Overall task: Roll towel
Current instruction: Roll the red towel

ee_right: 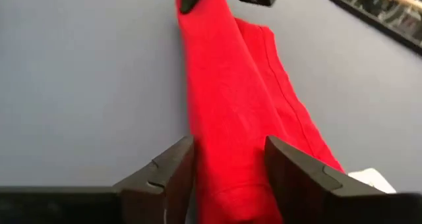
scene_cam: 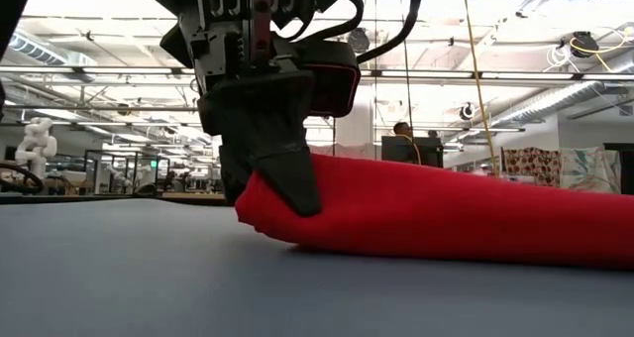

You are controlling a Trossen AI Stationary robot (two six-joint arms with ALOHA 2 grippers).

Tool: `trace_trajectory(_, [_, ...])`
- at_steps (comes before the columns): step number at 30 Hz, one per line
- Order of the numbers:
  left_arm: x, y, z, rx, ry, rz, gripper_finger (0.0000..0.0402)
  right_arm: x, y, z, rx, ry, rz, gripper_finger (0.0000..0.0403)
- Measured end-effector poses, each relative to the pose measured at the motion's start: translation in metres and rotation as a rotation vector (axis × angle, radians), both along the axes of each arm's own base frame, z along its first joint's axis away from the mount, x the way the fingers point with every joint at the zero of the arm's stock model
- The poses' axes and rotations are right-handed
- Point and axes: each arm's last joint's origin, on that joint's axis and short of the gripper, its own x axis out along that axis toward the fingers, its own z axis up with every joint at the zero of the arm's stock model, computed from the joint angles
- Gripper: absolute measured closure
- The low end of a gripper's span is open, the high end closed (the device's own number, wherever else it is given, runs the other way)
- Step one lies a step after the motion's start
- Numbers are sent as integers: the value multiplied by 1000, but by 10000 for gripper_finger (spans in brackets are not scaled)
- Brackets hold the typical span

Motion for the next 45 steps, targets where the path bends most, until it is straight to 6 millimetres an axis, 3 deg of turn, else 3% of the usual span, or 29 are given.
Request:
trace_trajectory(7, [1, 1, 0, 57, -25, 25, 381, -5, -9, -10, 116, 7, -57, 192])
trace_trajectory(12, [1, 0, -1, 198, -99, 10, 371, -5, -9, -12, 149, -2, -65, 193])
trace_trajectory(18, [-3, -8, 1, 275, -119, -34, 276, -6, -10, -13, 176, -13, -81, 223])
trace_trajectory(24, [-15, -7, 19, 362, -103, -53, 158, -5, -9, -13, 181, -28, -81, 258])
trace_trajectory(31, [-29, -40, 38, 498, -238, -110, 90, -5, -9, -13, 200, -45, -91, 275])
trace_trajectory(39, [-58, -85, 33, 882, -342, -49, 87, -5, -9, -13, 209, -53, -94, 275])
trace_trajectory(45, [-68, -109, 33, 985, -451, -48, 87, -5, -9, -13, 210, -55, -94, 275])
